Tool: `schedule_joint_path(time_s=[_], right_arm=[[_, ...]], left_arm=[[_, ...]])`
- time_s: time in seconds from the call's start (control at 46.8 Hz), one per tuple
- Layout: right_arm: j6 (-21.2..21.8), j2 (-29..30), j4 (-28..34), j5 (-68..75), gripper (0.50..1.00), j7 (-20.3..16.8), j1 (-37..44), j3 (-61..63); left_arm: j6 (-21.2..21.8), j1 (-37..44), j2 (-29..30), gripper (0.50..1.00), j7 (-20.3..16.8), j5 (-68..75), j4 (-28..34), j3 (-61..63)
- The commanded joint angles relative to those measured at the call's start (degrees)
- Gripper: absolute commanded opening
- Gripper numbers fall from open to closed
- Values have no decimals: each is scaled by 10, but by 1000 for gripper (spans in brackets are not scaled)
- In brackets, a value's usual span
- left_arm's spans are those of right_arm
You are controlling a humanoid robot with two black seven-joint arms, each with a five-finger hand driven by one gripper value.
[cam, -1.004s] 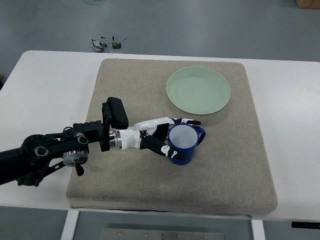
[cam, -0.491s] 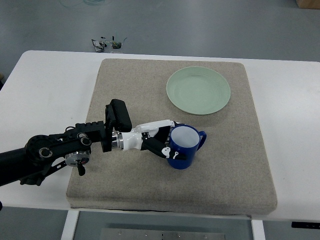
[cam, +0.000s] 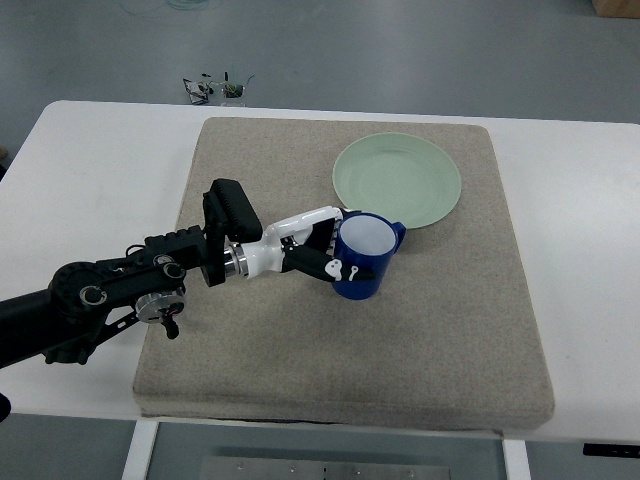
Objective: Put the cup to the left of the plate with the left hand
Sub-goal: 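Lift the blue mug and carry it past the plate's near side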
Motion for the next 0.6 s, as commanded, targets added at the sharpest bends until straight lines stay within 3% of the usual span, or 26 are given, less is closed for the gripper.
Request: schedule_joint_path(time_s=[0.0, 0.384, 0.577], right_arm=[[0, 0, 0, 0, 934, 0, 0, 0], [0, 0, 0, 0, 934, 0, 0, -1], [0, 0, 0, 0, 934, 0, 0, 0]], left_arm=[[11, 4, 0, 578, 0, 1, 3, -26], [78, 22, 29, 578, -32, 2, 60, -95], [81, 29, 39, 583, -44, -3, 88, -126]])
